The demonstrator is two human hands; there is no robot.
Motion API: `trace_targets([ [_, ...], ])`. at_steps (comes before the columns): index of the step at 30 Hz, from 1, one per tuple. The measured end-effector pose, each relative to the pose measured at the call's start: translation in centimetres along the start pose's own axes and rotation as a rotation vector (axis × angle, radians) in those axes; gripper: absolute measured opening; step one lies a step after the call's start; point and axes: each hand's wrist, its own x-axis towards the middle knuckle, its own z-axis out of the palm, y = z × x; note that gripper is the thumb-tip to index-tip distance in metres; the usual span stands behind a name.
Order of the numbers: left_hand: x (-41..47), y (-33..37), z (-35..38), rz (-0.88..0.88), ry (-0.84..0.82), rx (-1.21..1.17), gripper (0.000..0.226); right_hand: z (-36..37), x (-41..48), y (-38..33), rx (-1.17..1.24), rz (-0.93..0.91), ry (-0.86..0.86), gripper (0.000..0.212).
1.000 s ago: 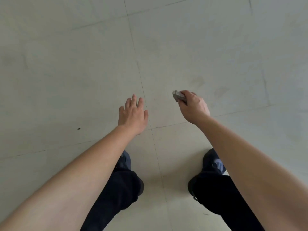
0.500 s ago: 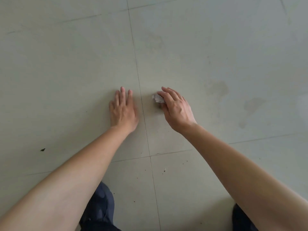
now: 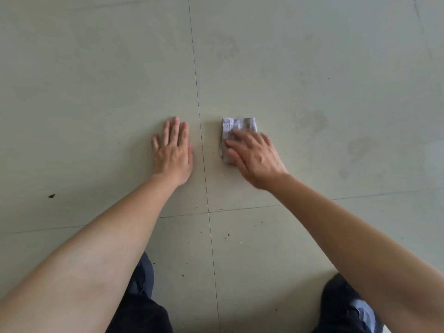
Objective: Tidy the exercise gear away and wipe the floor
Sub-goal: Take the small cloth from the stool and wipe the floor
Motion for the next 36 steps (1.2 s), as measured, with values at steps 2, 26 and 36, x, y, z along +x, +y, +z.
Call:
trace_targets([
  [2, 0.0, -0.1, 0.5, -0.002, 0.012, -0.002, 0.056, -0.1, 1.2, 0.5, -0.059, 0.062, -0.024, 0.049],
  [26, 0.4, -0.6, 1.1, -0.006, 0.128, -0.060, 0.054, 1.5, -5.9, 1.0, -0.067, 0.203, -0.061, 0.067],
  [36, 1.3, 0.0, 0.8, -0.001, 0.242, -0.094, 0.044, 2.2, -7.1, 3.2, -0.185, -0.001, 0.006, 0.057],
])
